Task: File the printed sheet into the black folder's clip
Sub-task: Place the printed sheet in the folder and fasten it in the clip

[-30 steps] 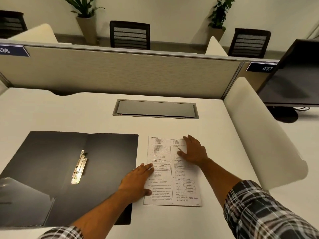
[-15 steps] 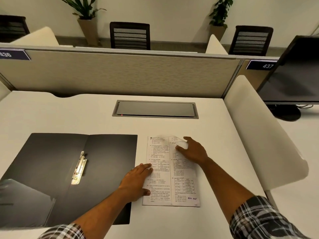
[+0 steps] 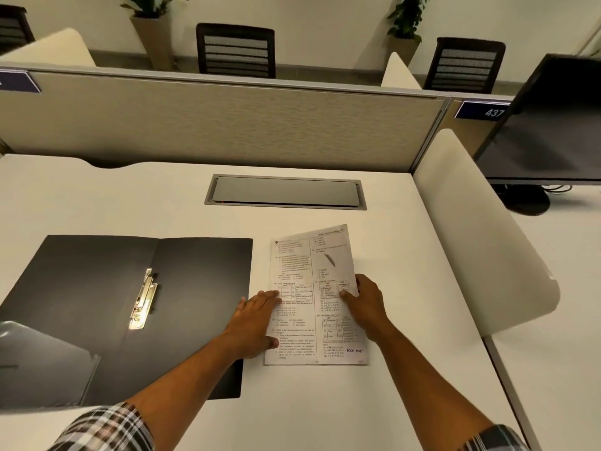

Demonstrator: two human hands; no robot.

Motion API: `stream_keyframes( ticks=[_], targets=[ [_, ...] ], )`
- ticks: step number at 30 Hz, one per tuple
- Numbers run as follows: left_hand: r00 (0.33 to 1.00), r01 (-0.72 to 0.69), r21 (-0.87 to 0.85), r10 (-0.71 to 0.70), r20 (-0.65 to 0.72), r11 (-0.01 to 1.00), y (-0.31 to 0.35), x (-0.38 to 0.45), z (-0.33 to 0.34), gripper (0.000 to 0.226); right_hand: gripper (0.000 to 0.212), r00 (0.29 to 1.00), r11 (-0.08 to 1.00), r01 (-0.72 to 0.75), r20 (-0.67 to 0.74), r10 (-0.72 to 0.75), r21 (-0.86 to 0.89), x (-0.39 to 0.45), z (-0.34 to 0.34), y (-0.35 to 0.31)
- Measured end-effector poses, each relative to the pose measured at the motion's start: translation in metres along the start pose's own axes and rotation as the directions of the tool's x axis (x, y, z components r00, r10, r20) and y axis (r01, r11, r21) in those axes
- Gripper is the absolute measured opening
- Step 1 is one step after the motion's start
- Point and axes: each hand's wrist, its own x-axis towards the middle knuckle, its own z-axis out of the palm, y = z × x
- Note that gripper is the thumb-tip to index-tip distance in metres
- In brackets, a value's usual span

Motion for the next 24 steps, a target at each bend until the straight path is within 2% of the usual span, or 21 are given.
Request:
stream_keyframes(
  ticks=[1,3,5,6,8,9,12,15,17,20,24],
  targets=[
    [0.999,0.014,-0.074,-0.017,-0.031,0.997,0.002,0.0,0.001,0.092,0.024,1.0,0.999,0.009,-0.011,-0.008,0.032,-0.002,0.0,-0.002],
    [0.977,0.063,-0.352,-0.13,-0.168,0.934,0.009,0.002,0.0,0.083,0.022,0.999,0.995,0.028,-0.034,-0.025,0.098,-0.004,-0.001,-0.003],
    [0.914,0.071,-0.658,-0.314,-0.259,0.75,0.016,0.007,-0.011,0.074,0.021,0.998,0.987,0.053,-0.037,-0.048,0.155,-0.008,-0.001,-0.006],
    [0.894,0.046,-0.78,-0.374,-0.247,0.624,0.018,0.01,-0.019,0.069,0.021,0.998,0.98,0.063,-0.029,-0.059,0.191,-0.01,-0.001,-0.009],
    [0.897,0.011,-0.924,-0.413,-0.16,0.383,0.019,0.015,-0.035,0.054,0.022,0.997,0.959,0.081,-0.016,-0.08,0.273,-0.015,0.0,-0.018],
    [0.906,-0.003,-0.945,-0.399,-0.141,0.328,0.02,0.016,-0.043,0.042,0.021,0.995,0.947,0.096,-0.017,-0.095,0.306,-0.017,0.0,-0.023],
    [0.896,-0.123,-0.904,-0.345,-0.279,0.409,0.025,0.012,-0.059,0.018,0.021,0.982,0.899,0.189,-0.061,-0.179,0.396,-0.026,-0.002,-0.041],
    [0.846,-0.292,-0.843,-0.288,-0.448,0.453,0.035,0.002,-0.066,0.014,0.03,0.963,0.846,0.271,-0.116,-0.245,0.459,-0.033,0.0,-0.057],
    [0.827,-0.349,-0.812,-0.254,-0.502,0.467,0.038,-0.005,-0.066,0.016,0.035,0.951,0.829,0.309,-0.136,-0.278,0.466,-0.037,0.004,-0.063],
    [0.817,-0.352,-0.795,-0.252,-0.519,0.494,0.037,-0.01,-0.06,0.03,0.035,0.949,0.838,0.316,-0.152,-0.277,0.445,-0.04,0.015,-0.064],
    [0.838,-0.289,-0.8,-0.266,-0.477,0.526,0.039,-0.007,-0.052,0.025,0.027,0.964,0.874,0.262,-0.15,-0.219,0.409,-0.039,0.026,-0.051]
  ],
)
